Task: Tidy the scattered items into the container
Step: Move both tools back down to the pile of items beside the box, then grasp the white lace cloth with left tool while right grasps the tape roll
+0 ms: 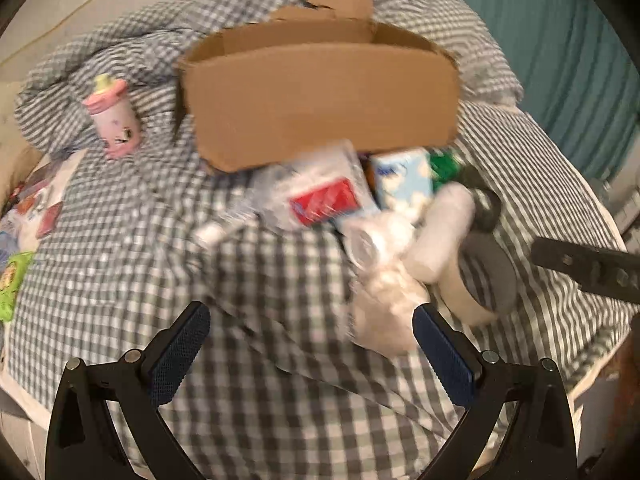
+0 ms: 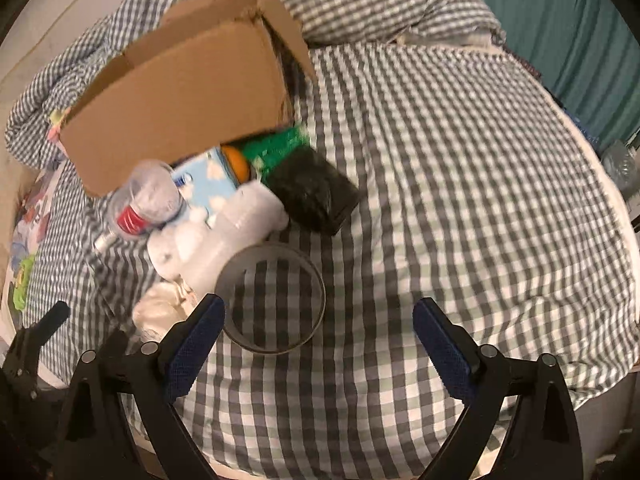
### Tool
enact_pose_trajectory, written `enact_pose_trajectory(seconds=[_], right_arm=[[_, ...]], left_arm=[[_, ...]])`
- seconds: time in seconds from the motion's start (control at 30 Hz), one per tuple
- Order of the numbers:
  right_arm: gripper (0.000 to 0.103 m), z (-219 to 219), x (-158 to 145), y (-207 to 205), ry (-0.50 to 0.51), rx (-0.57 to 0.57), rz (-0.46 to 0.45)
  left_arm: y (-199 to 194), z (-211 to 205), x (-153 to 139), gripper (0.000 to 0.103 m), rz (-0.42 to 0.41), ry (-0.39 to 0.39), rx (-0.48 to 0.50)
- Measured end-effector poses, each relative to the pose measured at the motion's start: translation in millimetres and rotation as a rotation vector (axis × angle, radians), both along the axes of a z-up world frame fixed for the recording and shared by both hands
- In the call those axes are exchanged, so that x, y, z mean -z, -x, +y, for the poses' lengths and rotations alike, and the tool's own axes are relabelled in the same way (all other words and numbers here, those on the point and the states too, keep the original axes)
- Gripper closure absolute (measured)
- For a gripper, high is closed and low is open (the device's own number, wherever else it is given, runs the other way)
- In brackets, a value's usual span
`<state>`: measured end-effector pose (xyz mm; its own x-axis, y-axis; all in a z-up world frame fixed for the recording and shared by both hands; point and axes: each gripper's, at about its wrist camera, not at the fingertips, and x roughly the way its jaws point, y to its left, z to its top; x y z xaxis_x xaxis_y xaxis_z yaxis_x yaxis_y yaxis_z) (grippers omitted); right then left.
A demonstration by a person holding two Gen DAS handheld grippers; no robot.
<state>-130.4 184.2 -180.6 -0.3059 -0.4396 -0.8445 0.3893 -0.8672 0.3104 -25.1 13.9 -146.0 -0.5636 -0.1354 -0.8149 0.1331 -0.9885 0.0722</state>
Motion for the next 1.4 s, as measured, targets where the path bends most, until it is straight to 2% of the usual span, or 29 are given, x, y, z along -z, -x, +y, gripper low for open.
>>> enact_pose_trajectory(seconds=[0.2, 0.37, 0.5, 0.7, 0.87, 0.97, 1.0, 1.03, 1.1, 1.13, 1.17, 1.23, 1.3, 1.4], right_arm=[[0.007, -8.4, 17.0, 3.2, -0.019, -0.019, -0.035], [0.007, -24.3, 22.4, 0.7, -0.043, -0.094, -0.037], [0.007, -38.9, 38.9, 1.8, -0.085, -0.128, -0.072], [0.007, -44.3, 55.9, 9.9, -0.105, -0.125, -0.114], [0.007, -51.1, 59.2, 8.4, -0.133, -0.144, -0.102], [0.007, -54.8, 61.3, 5.0, -0.137, -0.146, -0.097], [0.011, -55.1, 61.2, 5.0, -0.136, -0.145, -0.096], [0.015, -56.9, 61.5, 4.3, -0.141, -0.143, -0.093], [0.020, -58.8, 62.0, 0.4, -0.140, -0.139, -0.087], [0.026, -57.7, 61.0, -0.9, -0.130, -0.134, -0.090], [0.030, -56.5, 60.0, -1.9, -0.129, -0.130, -0.091], [0.048, -52.7, 56.2, -3.9, -0.117, -0.123, -0.096], [0.061, -50.4, 53.5, -5.1, -0.093, -0.131, -0.115], [0.062, -51.3, 54.9, -9.7, -0.094, -0.142, -0.126]], left_arm=[[11.1, 22.5, 20.6, 0.000, -0.045, 0.055, 0.060], [13.8, 29.3, 28.1, 0.000, -0.024, -0.011, 0.134], [21.6, 39.2, 38.0, 0.000, -0.046, -0.010, 0.170], [37.5, 44.0, 53.4, 0.000, -0.079, 0.016, 0.164], [49.2, 35.6, 65.0, 0.000, -0.106, -0.023, 0.144], [48.9, 31.4, 70.6, 0.005, -0.126, -0.036, 0.139], [47.6, 30.9, 69.7, 0.009, -0.122, -0.035, 0.140], [47.2, 30.7, 69.5, 0.018, -0.124, -0.032, 0.142], [45.1, 31.0, 68.2, 0.031, -0.126, -0.011, 0.141], [44.8, 29.9, 67.3, 0.042, -0.127, -0.013, 0.143], [43.9, 29.3, 66.2, 0.047, -0.124, -0.011, 0.144], [42.6, 26.9, 63.8, 0.064, -0.123, -0.002, 0.136], [41.1, 24.6, 60.9, 0.073, -0.119, -0.004, 0.123], [37.4, 18.3, 55.4, 0.081, -0.115, -0.013, 0.114]])
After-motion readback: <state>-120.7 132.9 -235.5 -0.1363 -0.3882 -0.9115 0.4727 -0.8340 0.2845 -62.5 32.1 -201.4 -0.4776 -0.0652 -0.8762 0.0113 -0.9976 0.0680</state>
